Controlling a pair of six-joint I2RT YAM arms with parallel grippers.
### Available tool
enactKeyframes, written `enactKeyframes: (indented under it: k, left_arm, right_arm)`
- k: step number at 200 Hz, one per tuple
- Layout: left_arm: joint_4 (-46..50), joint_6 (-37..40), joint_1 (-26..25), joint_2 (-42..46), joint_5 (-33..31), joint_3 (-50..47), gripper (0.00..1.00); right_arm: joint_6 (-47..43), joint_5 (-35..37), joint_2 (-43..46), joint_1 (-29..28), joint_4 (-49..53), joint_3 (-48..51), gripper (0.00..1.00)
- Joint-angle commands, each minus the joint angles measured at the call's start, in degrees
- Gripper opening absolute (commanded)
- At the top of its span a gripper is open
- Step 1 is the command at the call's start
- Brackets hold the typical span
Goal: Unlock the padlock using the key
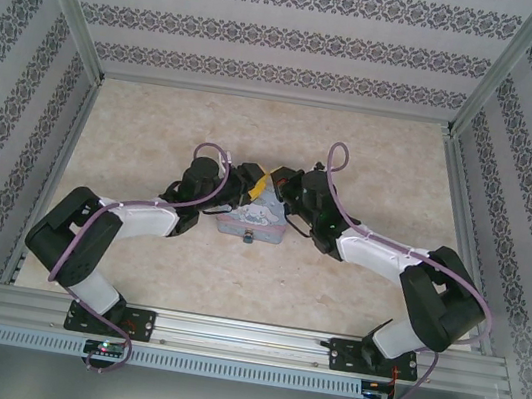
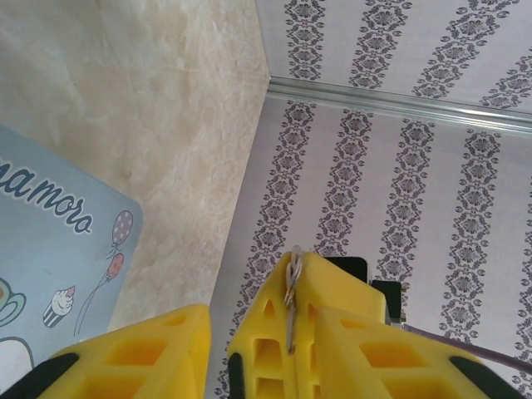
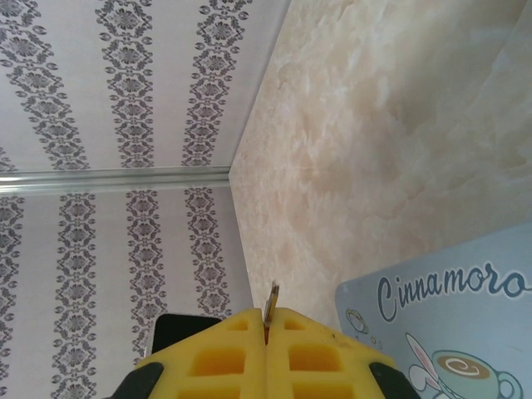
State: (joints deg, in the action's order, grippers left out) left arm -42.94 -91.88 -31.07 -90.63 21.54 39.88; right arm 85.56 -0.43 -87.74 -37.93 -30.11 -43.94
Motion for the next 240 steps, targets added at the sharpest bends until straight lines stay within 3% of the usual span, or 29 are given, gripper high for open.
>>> enactKeyframes:
  k: [1, 86, 183, 240]
  left_arm:
    - [-3.7, -0.6, -0.5, -0.8, -1.2, 1.3, 0.35]
    - [-3.6, -0.5, -0.6, -1.2, -1.6, 1.4, 0.21]
    - [-3.3, -0.2, -0.6, -1.4, -1.7, 1.8, 0.15]
    - [-3.2, -0.2, -0.9, -1.6, -1.9, 1.8, 0.05]
  right_arm:
    - [0.7, 1.1, -0.8, -0.6, -1.9, 0.9, 0.00]
    - [1.2, 0.9, -1.2, -0.8, -2.5, 1.6, 0.00]
    - [1.5, 0.7, -1.6, -1.1, -2.8, 1.5, 0.00]
    - [1.6, 0.5, -2.3, -1.3, -3.1, 0.8, 0.00]
